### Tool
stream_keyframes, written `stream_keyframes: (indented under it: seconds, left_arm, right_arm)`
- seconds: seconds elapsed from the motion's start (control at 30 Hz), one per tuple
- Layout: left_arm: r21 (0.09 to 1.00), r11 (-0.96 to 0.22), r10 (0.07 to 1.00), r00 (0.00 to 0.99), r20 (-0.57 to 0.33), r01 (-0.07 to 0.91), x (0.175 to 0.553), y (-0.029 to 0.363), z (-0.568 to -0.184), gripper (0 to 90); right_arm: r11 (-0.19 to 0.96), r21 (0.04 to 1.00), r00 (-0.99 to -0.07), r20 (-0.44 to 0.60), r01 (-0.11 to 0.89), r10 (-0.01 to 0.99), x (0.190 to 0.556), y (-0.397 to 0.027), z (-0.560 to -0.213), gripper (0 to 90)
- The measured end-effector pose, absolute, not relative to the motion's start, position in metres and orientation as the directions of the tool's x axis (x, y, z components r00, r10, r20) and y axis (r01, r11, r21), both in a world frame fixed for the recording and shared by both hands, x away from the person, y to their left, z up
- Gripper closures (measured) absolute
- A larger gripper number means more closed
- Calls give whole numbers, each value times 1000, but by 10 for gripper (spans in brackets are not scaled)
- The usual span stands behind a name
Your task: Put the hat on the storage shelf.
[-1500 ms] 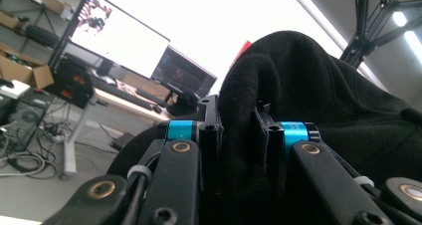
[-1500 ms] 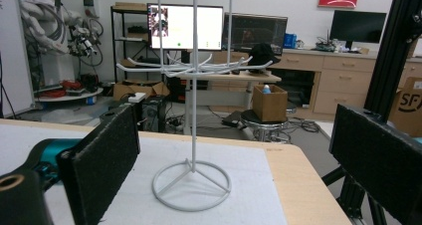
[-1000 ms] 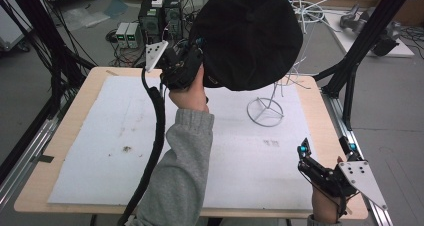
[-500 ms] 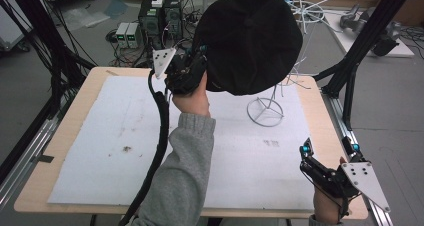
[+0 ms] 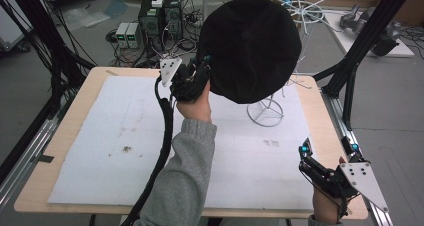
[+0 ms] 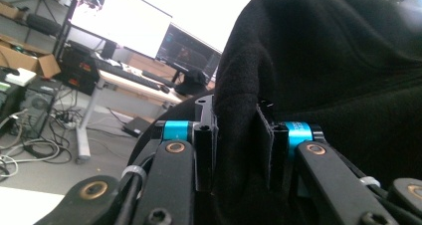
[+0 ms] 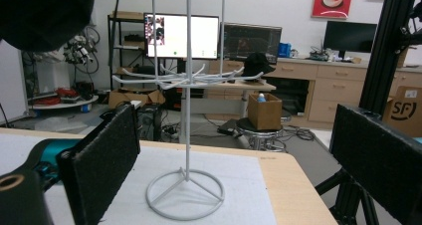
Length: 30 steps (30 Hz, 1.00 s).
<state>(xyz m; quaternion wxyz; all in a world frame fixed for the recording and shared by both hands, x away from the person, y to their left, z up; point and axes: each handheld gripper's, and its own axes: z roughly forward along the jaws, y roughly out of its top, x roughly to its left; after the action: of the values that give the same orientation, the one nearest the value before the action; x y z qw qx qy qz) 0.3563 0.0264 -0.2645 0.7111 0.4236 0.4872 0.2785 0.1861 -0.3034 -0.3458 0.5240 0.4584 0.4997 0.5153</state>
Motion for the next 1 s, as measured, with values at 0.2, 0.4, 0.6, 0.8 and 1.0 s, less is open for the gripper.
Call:
stream_keyframes:
  seconds: [0.2,0.4,0.6,0.8,1.0]
  left_arm:
    - [870,492,803,367,-469,35,359,23,-270,737]
    - [859,508,792,360,-493,58,361,22,-279,737]
    - [855,515,793,342,-503,64,362,18,-288,729]
    - [855,514,791,346,-505,72,364,16,-296,721]
    - [854,513,790,343,-509,86,366,15,-300,714]
  right_arm:
    - [61,993,-26,-64,-99,998,185,-303,-346,47]
    - [62,993,-24,-65,-101,998,184,-303,-345,47]
    - [63,993,-21,-66,-103,998,184,-302,-345,47]
    - [66,992,-20,-69,-104,997,184,-303,-346,47]
    - [68,992,-19,-70,-107,997,184,-303,-345,47]
